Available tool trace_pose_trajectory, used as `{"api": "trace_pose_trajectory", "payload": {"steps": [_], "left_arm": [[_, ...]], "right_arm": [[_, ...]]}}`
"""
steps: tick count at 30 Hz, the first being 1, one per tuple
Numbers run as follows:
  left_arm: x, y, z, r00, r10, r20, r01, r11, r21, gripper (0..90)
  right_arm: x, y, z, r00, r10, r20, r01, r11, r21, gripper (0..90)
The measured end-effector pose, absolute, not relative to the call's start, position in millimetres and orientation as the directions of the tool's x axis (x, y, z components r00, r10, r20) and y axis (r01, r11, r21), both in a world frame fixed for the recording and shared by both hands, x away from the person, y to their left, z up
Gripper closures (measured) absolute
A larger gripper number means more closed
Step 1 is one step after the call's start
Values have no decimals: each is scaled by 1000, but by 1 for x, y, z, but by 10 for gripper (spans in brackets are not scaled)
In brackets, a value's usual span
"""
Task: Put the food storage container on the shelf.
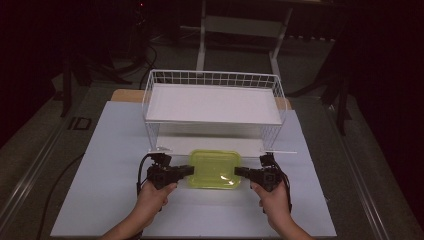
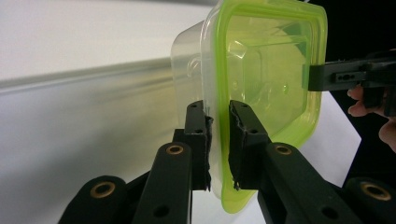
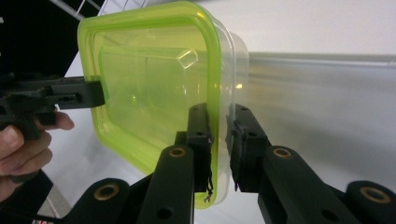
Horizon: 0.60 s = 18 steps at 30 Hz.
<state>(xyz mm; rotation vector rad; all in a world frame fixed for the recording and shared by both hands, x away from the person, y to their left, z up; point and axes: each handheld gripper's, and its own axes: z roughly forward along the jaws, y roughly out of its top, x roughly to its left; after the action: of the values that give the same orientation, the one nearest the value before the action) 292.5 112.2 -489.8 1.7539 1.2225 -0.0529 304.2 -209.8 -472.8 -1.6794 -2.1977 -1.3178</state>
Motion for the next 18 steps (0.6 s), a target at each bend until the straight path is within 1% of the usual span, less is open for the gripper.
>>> {"api": "trace_pose_trajectory", "payload": {"steps": [12, 18], "left_arm": [[316, 111, -494, 502, 702, -505, 717, -11, 697, 795], [326, 108, -500, 496, 707, -504, 714, -2, 700, 794]], "right_arm": [[327, -208, -472, -398, 776, 489, 785, 12, 620, 791], [337, -208, -477, -381, 786, 487, 783, -6, 622, 788]]}}
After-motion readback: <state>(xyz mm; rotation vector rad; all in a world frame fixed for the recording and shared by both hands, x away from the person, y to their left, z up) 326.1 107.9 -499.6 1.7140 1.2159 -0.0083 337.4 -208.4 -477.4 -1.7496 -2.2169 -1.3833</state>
